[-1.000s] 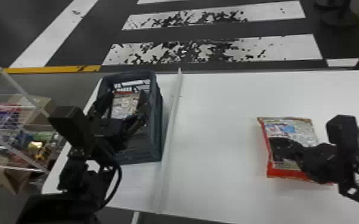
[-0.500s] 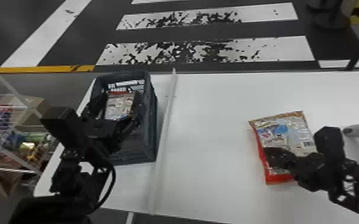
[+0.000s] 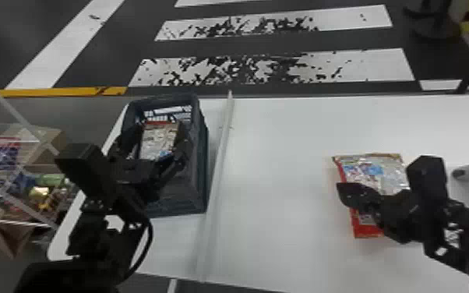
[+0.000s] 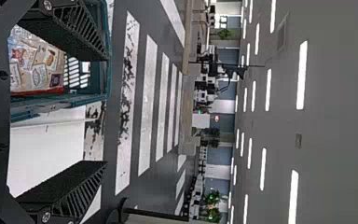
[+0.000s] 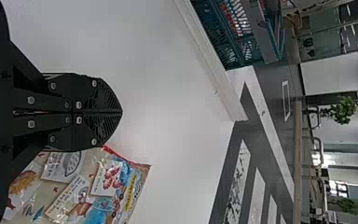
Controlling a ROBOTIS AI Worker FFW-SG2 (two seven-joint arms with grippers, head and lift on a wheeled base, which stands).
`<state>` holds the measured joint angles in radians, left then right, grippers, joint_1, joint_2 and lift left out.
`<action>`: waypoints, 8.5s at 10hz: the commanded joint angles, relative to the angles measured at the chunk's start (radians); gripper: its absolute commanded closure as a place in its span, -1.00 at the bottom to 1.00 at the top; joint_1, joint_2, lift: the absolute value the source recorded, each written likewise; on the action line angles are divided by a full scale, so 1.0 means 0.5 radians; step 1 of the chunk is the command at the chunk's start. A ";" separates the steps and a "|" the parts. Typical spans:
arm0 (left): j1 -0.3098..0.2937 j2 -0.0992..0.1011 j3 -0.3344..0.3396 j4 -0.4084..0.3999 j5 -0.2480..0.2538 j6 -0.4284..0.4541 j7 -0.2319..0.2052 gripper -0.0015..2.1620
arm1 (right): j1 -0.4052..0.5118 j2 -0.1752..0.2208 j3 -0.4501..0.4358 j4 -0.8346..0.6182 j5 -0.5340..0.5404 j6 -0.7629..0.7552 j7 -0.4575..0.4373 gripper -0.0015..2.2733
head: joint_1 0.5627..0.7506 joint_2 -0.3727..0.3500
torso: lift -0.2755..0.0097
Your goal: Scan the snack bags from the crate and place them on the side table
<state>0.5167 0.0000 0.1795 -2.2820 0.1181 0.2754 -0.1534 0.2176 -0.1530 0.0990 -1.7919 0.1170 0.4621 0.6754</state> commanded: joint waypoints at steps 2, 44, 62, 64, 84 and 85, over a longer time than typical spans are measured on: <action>0.007 -0.005 0.000 -0.004 0.000 0.000 0.000 -0.92 | -0.128 0.015 0.075 0.154 0.064 0.025 -0.022 0.73 | 0.41 0.64 | 0.27; 0.062 -0.005 -0.190 -0.145 -0.110 0.215 0.037 -0.92 | 0.135 -0.258 -0.827 -0.147 -0.283 0.615 -0.188 0.86 | 0.41 -0.54 | 0.27; 0.050 -0.005 -0.193 -0.118 -0.107 0.215 0.034 -0.92 | 0.237 -0.154 -0.655 -0.616 -0.222 1.161 -0.065 0.86 | 0.41 -0.18 | 0.27; 0.062 -0.005 -0.193 -0.124 -0.104 0.209 0.034 -0.92 | 0.231 -0.151 -0.732 -0.598 -0.243 1.105 -0.096 0.86 | 0.41 -0.21 | 0.27; 0.139 -0.005 -0.212 -0.198 -0.104 0.203 0.024 -0.91 | 0.007 -0.268 -0.876 0.197 -0.366 0.412 -0.378 -0.97 | 0.41 -0.66 | 0.27; 0.136 -0.005 -0.212 -0.198 -0.104 0.203 0.024 -0.91 | 0.074 -0.252 -0.934 0.089 -0.467 0.437 -0.375 -0.95 | 0.41 -0.66 | 0.27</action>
<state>0.5856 0.0000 0.0734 -2.3807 0.0659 0.3767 -0.1411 0.2341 -0.2836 -0.3502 -1.7145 -0.0879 0.6734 0.4872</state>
